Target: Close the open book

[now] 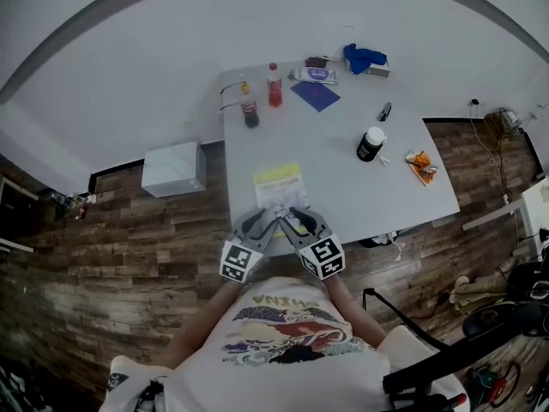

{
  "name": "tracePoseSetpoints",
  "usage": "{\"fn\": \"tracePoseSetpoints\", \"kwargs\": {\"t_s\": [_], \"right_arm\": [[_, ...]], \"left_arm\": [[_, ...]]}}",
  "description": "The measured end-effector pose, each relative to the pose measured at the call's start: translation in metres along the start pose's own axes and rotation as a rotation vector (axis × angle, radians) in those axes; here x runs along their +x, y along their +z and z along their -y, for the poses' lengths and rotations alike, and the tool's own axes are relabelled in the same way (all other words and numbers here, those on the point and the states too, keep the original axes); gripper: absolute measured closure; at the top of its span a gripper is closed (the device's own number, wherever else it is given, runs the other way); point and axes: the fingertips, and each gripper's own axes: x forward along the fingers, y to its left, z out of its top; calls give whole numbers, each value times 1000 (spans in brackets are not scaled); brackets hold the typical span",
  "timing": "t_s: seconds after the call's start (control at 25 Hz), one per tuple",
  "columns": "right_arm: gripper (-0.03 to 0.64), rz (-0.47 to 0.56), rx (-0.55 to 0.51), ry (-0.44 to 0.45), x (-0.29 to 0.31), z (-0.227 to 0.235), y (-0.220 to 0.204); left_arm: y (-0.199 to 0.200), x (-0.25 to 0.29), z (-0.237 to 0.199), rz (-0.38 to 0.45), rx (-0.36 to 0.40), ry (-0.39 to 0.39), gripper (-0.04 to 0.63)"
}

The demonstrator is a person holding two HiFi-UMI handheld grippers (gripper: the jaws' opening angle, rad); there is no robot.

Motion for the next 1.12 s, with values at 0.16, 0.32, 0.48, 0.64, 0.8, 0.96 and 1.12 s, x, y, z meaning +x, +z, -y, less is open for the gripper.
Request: {"fn": "tracePoseSetpoints", "kwargs": {"t_s": [0.16, 0.32, 0.48, 0.64, 0.8, 0.96, 1.12], "right_arm": [[480, 23, -23, -8, 2, 0, 10], [509, 16, -60, -2, 2, -6, 9], [554, 30, -89, -8, 3, -8, 13], [581, 38, -100, -15, 3, -9, 15], [581, 33, -101, -17, 2, -9, 13], [581, 28, -97, -14, 3, -8, 13], [581, 26, -95, -11, 6, -8, 13]], "left_arm": [[16, -11, -1, 95, -48, -22, 581], [25, -15, 5, 148, -44, -37, 583], [33, -18, 3, 179, -45, -30, 583], [35, -21, 2, 197, -44, -28, 584], [35, -20, 3, 200, -37, -34, 584], [34, -17, 3, 187, -32, -37, 584], [31, -16, 1, 182, -26, -38, 584]]}}
